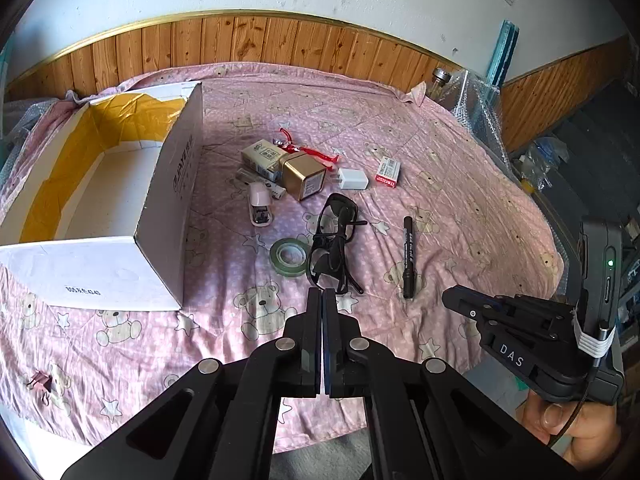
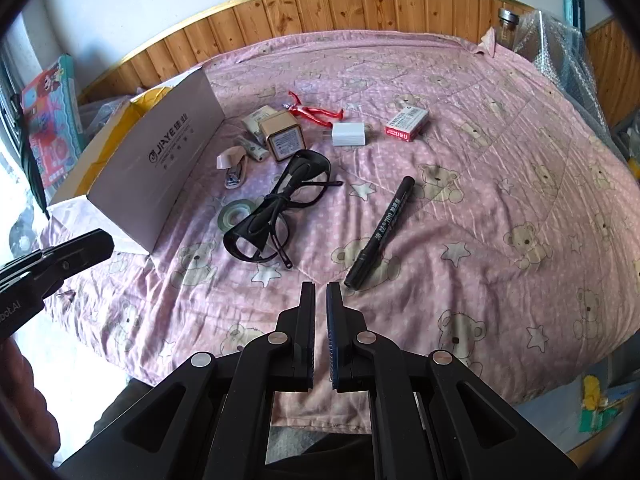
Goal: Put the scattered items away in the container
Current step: 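Grasp the black glasses with the left tool while the right tool grasps the black marker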
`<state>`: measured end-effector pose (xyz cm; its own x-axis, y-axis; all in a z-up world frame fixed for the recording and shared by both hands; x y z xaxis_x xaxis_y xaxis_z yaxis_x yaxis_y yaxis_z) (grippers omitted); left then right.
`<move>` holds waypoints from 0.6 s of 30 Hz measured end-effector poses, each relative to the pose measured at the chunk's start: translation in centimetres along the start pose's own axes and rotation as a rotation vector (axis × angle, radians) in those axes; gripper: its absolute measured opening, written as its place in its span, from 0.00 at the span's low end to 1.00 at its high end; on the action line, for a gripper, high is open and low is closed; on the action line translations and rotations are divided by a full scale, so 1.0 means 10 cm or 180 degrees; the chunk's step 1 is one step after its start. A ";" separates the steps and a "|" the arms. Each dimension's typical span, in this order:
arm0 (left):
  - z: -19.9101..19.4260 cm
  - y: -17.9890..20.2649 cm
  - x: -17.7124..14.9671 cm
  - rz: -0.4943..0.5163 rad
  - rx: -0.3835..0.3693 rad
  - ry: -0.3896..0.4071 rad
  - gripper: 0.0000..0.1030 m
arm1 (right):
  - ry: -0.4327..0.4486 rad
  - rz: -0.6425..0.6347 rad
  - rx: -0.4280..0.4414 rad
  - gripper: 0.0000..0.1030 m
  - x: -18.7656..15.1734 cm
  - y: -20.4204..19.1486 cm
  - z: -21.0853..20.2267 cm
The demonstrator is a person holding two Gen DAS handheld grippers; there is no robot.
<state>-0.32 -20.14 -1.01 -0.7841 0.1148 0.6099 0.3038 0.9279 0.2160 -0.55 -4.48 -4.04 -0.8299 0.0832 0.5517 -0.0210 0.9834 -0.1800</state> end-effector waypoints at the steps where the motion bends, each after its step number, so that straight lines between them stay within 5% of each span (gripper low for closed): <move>1: 0.02 -0.01 -0.01 -0.0013 0.0001 -0.0012 0.00 | -0.0001 0.0020 0.0003 0.06 0.00 0.01 0.01; 9: 0.11 -0.03 0.00 -0.0107 -0.0041 -0.0094 0.01 | -0.0019 0.0186 0.0012 0.12 0.00 0.15 0.08; 12: 0.14 -0.06 0.00 -0.0160 -0.0046 -0.0117 0.05 | -0.0028 0.0267 0.0012 0.35 -0.01 0.22 0.12; 16: 0.22 -0.15 -0.02 -0.0279 0.0006 -0.0155 0.43 | -0.0074 0.0368 0.0076 0.37 -0.02 0.30 0.19; 18: 0.26 -0.17 -0.01 -0.0302 -0.0016 -0.0163 0.48 | -0.0074 0.0385 0.0106 0.37 -0.01 0.32 0.21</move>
<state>-2.17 -20.83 -3.46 -0.8360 0.0446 0.5468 0.2296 0.9337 0.2748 -1.67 -1.67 -6.38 -0.8402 0.1968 0.5054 0.0618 0.9605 -0.2712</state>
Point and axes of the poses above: each gripper's, at about its wrist camera, not at the fingertips, and z roughly the way its jaws point, y to its right, x to its top, the point moved 5 cm from there along z, roughly the way its jaws point, and after that the axes turned 1 degree about z, right-handed, at the moved point
